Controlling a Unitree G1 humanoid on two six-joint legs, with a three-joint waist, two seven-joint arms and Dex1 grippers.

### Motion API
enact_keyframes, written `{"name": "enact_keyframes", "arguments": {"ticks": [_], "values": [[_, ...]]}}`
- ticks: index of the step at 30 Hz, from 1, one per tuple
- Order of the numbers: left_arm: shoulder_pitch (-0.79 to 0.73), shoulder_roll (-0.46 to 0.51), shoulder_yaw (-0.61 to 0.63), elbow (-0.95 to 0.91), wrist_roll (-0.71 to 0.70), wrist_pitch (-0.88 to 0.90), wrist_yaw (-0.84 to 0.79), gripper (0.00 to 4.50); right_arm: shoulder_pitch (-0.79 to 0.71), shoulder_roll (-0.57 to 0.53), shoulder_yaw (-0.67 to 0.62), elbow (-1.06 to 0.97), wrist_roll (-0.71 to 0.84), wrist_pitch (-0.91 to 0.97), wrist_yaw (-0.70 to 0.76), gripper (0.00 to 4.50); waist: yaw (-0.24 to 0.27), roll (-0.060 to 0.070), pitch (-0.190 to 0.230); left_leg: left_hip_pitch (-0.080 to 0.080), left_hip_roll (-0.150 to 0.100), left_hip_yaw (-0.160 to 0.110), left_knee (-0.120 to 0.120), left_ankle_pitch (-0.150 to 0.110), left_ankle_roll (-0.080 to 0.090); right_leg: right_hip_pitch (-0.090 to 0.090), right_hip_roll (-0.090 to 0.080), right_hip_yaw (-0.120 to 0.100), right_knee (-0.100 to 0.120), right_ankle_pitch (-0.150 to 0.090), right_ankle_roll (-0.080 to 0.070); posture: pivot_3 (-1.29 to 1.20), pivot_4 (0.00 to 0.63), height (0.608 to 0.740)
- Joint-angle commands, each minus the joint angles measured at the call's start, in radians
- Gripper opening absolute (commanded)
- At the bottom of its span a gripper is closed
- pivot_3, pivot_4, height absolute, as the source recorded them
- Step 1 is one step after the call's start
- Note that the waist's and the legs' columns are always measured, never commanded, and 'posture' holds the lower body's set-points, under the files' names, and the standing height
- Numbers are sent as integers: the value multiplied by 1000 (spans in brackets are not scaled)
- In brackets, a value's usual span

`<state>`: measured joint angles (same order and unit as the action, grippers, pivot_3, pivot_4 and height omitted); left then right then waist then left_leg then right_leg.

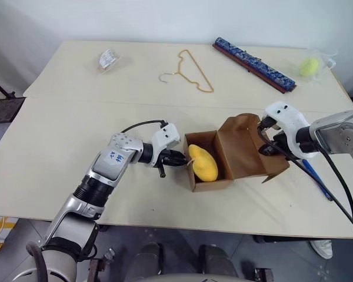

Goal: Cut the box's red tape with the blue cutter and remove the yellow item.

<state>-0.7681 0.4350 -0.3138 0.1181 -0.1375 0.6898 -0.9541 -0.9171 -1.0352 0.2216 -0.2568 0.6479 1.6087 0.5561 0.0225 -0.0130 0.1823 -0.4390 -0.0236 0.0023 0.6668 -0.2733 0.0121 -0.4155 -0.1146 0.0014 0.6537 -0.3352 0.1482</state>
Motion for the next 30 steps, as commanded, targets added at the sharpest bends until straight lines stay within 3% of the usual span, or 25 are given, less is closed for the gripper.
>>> {"name": "enact_keyframes", "arguments": {"ticks": [1, 4, 8, 10, 14, 20, 23, 30], "values": [[7, 12, 39, -57, -20, 7, 11, 2272, 21, -32, -95, -38, -4, -32, 24, 1603, 0, 0, 0, 0, 0, 0, 0, 0, 0, 0, 0, 0, 0, 0, 0, 0, 150, 740], [35, 46, 81, -83, -32, 9, 15, 3166, 118, -64, -183, -32, -51, -239, 60, 2588, 1, 0, 0, 0, 0, -1, 0, 0, 0, 1, 0, 0, 0, 0, 0, 0, 150, 740], [157, 187, 201, -131, -79, -60, -50, 4351, 324, -42, -464, -33, -54, -629, 221, 3903, -7, 0, 0, 2, 1, 2, -1, 0, 0, 1, 0, 0, 0, 0, 1, 0, 150, 740], [256, 231, 305, -154, -144, -169, -109, 4500, 412, -28, -586, -9, -40, -744, 300, 4478, -13, 0, 0, 3, 1, 2, -2, 0, 0, 1, 1, 0, 0, 0, 1, 0, 150, 740], [424, 278, 471, -166, -228, -272, -156, 4500, 532, 21, -705, 41, -26, -983, 462, 4478, -16, 0, 0, 9, 2, 3, -2, -1, 1, 8, 0, 0, -2, 0, 1, 0, 150, 740], [617, 300, 606, -168, -248, -373, -132, 4500, 523, 68, -629, 112, -12, -978, 471, 4478, -27, 0, 0, 26, 3, 6, -4, -7, 9, 26, -3, 1, -16, 0, 0, 0, 150, 740], [656, 289, 618, -199, -251, -378, -98, 4500, 504, 81, -556, 172, -82, -988, 422, 4478, -27, 0, 0, 34, 4, 5, -6, -9, 7, 34, -13, 1, -18, 0, -3, 0, 150, 740], [669, 251, 556, -293, -275, -334, -36, 4500, 379, 106, -458, 307, -179, -959, 301, 4478, -27, 1, 0, 34, 4, 5, -8, -10, 2, 32, -15, -5, -18, 0, -3, 0, 150, 740]]}}
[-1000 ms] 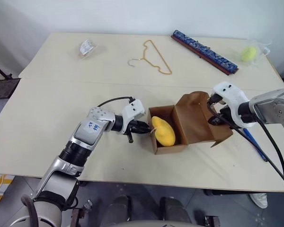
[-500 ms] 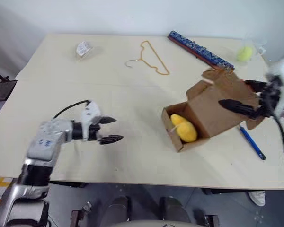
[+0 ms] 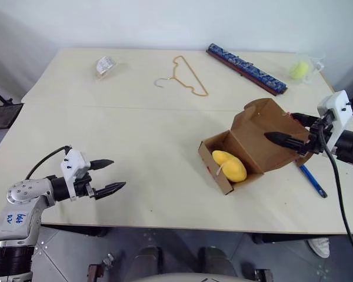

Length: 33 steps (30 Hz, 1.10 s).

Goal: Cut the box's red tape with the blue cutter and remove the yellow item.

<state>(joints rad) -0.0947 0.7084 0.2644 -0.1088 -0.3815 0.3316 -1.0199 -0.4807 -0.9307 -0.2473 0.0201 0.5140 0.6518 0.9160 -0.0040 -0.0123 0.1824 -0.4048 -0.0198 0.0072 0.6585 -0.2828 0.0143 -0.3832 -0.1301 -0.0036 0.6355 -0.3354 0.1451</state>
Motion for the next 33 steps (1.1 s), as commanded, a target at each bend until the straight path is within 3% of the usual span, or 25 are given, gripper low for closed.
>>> {"name": "enact_keyframes", "arguments": {"ticks": [1, 4, 8, 14, 25, 28, 33], "values": [[-10, -28, -37, -82, -39, 38, 35, 4500, -69, 1, 20, 34, -59, -4, -70, 4478, -1, 0, 0, 0, 0, 0, 0, 0, -1, 0, 0, -2, 0, 0, 0, 0, 150, 740], [-56, -56, -65, -116, -59, 48, 56, 4500, -62, -21, 46, -14, -81, -51, -27, 4478, 1, 0, 0, 0, 0, 0, -1, -1, -2, -1, 0, -8, 0, 0, 0, 0, 150, 740], [-223, -137, -161, -146, -87, 86, 89, 4500, -81, -22, 27, -126, 0, 84, -23, 4478, 6, 1, 0, -2, 0, 0, -1, -1, -1, -2, 1, -15, 2, 0, 0, 0, 150, 740], [-488, -286, -365, -38, -31, 100, 85, 4500, -70, -35, 14, -228, 43, 257, -87, 4478, 22, 1, 0, -1, -2, 1, 5, -3, 3, 6, 4, -18, 0, 2, 4, 0, 150, 740], [-644, -459, -536, 149, 68, 65, 93, 4500, -57, -30, 7, -282, 45, 332, -148, 4478, 25, 1, 0, -2, -1, 4, 4, -3, 4, 6, 6, -19, -6, 2, 5, 0, 150, 740], [-667, -528, -548, 213, 102, 18, 135, 3903, -45, -21, 1, -297, 52, 338, -160, 4500, 28, 1, 0, -2, -1, 4, 5, -3, 4, 6, 6, -19, -8, 3, 5, 0, 150, 740], [-687, -579, -536, 240, 87, 52, 144, 2335, -23, -21, -7, -294, 58, 329, -170, 4500, 29, 0, 0, -3, -1, 4, 5, -3, 5, 6, 5, -19, -8, 3, 6, 0, 150, 740]]}}
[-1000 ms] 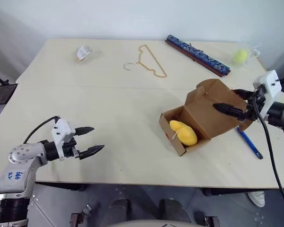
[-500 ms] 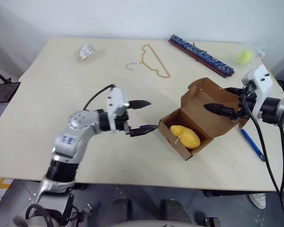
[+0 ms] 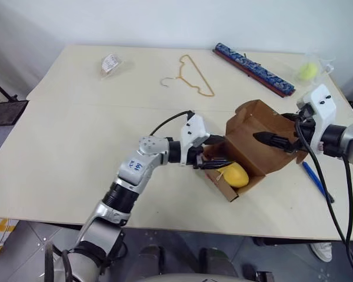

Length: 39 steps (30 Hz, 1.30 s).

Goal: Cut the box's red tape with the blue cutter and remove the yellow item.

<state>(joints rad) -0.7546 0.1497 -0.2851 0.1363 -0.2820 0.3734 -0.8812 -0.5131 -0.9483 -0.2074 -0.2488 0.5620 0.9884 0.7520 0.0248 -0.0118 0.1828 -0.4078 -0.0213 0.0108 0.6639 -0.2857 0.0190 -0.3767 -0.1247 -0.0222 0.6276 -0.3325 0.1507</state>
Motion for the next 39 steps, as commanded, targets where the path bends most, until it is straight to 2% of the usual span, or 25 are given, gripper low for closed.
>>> {"name": "enact_keyframes", "arguments": {"ticks": [1, 4, 8, 12, 18, 23, 32, 36, 39], "values": [[-29, -26, 3, 4, -4, 20, 7, 2037, 13, -3, -47, -24, 10, -11, -7, 4500, 0, 0, 0, 0, 0, 0, 0, 0, 0, 0, 0, 0, 0, 0, 0, 0, 150, 740], [-31, -33, -36, 40, 43, 21, 14, 1074, 17, 0, -41, -18, 4, -18, -17, 4500, -1, 0, 0, 0, 0, 0, 0, 0, 0, 0, 0, 0, 0, 0, 0, 0, 150, 740], [-33, -36, -75, 87, 105, 18, 40, 42, 17, -6, -36, -10, -8, -20, -29, 4500, -1, 0, 0, 0, 0, 0, 0, 0, 0, 0, 0, 0, 0, 0, 0, 0, 150, 740], [-15, -2, -128, 86, 144, 47, 3, 42, 11, -18, -37, -4, -11, -14, -35, 4500, -1, 0, 0, 0, 0, 0, 0, 0, 0, 0, 0, 0, 0, 0, 0, 0, 150, 740], [9, -1, -140, 86, 165, 89, 16, 42, 14, -39, -67, 5, -2, -13, -21, 4500, -1, 0, 0, 0, 0, 0, 0, 0, 0, 0, 0, 0, -2, 0, 0, 0, 150, 740], [35, 18, -143, 76, 155, 154, -9, 42, -13, -64, -148, 99, 22, -22, 3, 4500, 0, 0, 0, 1, 0, 0, 0, 0, 0, 0, 0, 0, -2, 0, 0, 0, 150, 740], [47, 11, -128, 97, 157, 174, 0, 42, -46, -63, -172, 222, 14, -52, 0, 4500, -1, 2, -1, 2, 0, 0, 0, 0, 0, 1, -1, 0, -2, 0, 0, 0, 150, 740], [37, 26, -121, 82, 165, 118, -10, 42, -8, -85, -216, 286, -18, -247, 87, 4500, 0, 2, -1, 2, 0, 0, 0, 0, 0, 1, -1, 0, -2, 0, 0, 0, 150, 740], [23, 42, -76, 46, 122, 72, -49, 42, -10, -84, -293, 295, 49, -317, 193, 4500, -1, 2, -1, 2, -1, 0, 0, 0, 0, 1, -1, 0, -2, 0, 0, 0, 150, 740]]}}
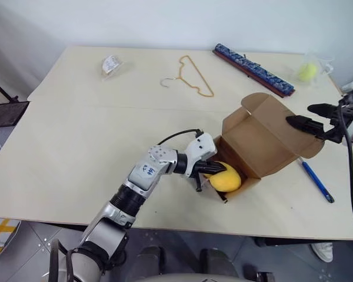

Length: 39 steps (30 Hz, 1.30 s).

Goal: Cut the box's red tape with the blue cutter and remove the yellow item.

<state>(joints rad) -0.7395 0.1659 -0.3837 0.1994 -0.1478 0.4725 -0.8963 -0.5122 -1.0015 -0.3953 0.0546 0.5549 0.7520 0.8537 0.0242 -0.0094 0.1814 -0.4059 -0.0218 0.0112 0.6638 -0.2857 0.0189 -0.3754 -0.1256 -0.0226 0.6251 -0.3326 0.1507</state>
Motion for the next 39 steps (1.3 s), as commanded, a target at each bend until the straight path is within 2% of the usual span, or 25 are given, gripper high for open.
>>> {"name": "enact_keyframes", "arguments": {"ticks": [1, 3, 5, 8, 14, 18, 21, 22, 25, 27, 34, 38, 39], "values": [[3, 33, 40, -28, -28, -28, -45, 42, -12, -32, -124, -7, 75, -87, 114, 4500, -1, 0, 0, 0, 0, 0, 0, 0, 0, 0, 0, 0, 0, 0, 0, 0, 150, 740], [0, 50, 65, -41, -49, -36, -67, 42, -5, -32, -140, -15, 92, -100, 143, 4500, -5, 0, 0, 0, 1, 0, 0, 0, 0, 0, 1, 0, 0, 0, 0, 0, 150, 740], [-16, 121, 137, -90, -109, -64, -146, 42, 47, -31, -167, -41, 118, -175, 273, 4500, -6, 0, 0, 0, 2, 0, 0, 0, 0, 0, 1, 0, 0, 0, 0, 0, 150, 740], [-4, 217, 203, -159, -178, -64, -227, 613, 92, -25, -161, -79, 142, -209, 348, 4500, -12, 1, 0, 0, 3, 0, -1, 0, -1, -1, 3, 0, 1, 0, 0, 0, 150, 740], [76, 405, 394, -286, -322, 25, -276, 2385, 229, -27, -120, -206, 135, -333, 531, 4500, -12, 1, 1, 0, 3, 0, -1, -1, -1, 0, 2, 0, 1, 0, 0, 0, 150, 740], [267, 618, 516, -329, -315, 42, -315, 3599, 336, 11, -160, -308, 167, -401, 587, 4500, -17, 1, 1, 0, 3, -1, -2, -1, -2, 0, 2, 0, 1, 0, 0, 0, 150, 740], [359, 684, 553, -347, -322, 29, -311, 4459, 359, 27, -182, -310, 160, -465, 588, 4500, -20, 1, 1, 0, 4, -1, -3, -1, -2, 0, 1, 0, 0, 0, 0, 0, 150, 740], [392, 697, 572, -354, -329, 31, -306, 4486, 364, 24, -195, -298, 157, -479, 591, 4500, -18, 1, 1, 0, 3, -1, -2, -1, -2, 1, -3, -1, -3, 0, 0, 0, 150, 740], [427, 697, 583, -408, -346, 32, -278, 4486, 403, 6, -250, -270, 164, -506, 631, 4500, -6, 1, 1, 0, 2, -1, -2, -3, 0, 2, -8, 1, -5, 0, -1, 0, 150, 740], [384, 675, 532, -445, -345, 39, -263, 4486, 452, -13, -289, -270, 169, -489, 657, 4500, 3, 1, 1, 0, 2, -3, -2, -3, -1, 3, -9, 2, -7, 0, -1, 0, 150, 740], [15, 501, 226, -431, -308, 221, -212, 4486, 579, -36, -382, -342, 220, -400, 653, 4500, 14, 1, 1, 0, 1, -4, -2, -3, -1, 5, -4, -2, -7, 0, -1, 0, 150, 740], [-84, 440, 108, -373, -275, 273, -215, 4486, 618, -32, -404, -361, 218, -392, 640, 4500, -6, 2, 1, 1, 1, 0, -2, -2, 1, 5, 0, -3, -3, 0, 0, 0, 150, 740], [-116, 396, 53, -327, -236, 261, -200, 4486, 643, -21, -416, -367, 210, -395, 637, 4500, -6, 1, 1, 2, 1, 1, -2, -2, 1, 5, 1, -2, -3, 0, 0, 0, 150, 740]]}}
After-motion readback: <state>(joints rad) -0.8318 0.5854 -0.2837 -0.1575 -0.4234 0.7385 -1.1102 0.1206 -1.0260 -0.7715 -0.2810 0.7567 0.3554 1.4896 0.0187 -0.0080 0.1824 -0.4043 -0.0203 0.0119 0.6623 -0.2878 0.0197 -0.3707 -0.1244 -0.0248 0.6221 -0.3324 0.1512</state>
